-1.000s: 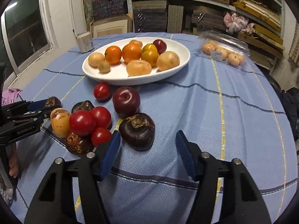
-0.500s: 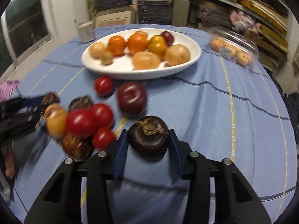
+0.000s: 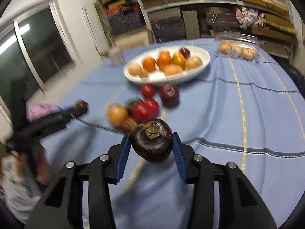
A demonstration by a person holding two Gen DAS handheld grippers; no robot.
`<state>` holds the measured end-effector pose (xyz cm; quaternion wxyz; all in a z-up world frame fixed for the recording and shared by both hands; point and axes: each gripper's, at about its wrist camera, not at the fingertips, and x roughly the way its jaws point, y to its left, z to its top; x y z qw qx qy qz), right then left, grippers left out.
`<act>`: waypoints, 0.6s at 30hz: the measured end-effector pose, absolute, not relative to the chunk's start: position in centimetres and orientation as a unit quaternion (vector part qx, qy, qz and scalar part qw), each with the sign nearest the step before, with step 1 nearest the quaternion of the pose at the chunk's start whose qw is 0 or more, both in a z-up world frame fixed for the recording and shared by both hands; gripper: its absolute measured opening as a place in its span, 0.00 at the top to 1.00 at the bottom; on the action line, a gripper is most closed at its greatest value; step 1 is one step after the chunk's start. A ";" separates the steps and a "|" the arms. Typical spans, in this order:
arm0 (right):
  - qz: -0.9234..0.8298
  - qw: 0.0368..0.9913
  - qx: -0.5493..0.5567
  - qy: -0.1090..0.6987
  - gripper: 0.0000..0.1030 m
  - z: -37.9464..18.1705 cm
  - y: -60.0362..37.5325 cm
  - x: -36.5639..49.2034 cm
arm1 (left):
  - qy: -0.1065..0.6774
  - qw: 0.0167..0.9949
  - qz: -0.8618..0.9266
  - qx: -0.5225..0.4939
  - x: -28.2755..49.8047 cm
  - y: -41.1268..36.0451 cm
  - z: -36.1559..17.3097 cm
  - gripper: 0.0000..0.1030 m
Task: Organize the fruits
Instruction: 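Carry both fruits onto the white plate and open both tools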
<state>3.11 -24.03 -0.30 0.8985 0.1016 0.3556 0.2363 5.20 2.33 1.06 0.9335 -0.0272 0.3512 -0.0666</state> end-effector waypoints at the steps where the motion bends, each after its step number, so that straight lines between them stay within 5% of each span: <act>1: 0.241 0.899 0.113 0.348 0.58 0.8 -24.4 3.1 | 0.347 0.935 -0.070 -0.025 5.3 2.2 1.9 0.57; 10: 0.210 0.946 0.095 0.228 0.58 13.7 -24.6 9.5 | 0.296 0.953 -0.071 0.001 13.9 -1.4 9.6 0.57; 18: 0.163 0.927 0.094 0.326 0.58 5.3 -21.5 22.5 | 0.358 0.930 -0.083 -0.021 22.2 -4.5 4.2 0.57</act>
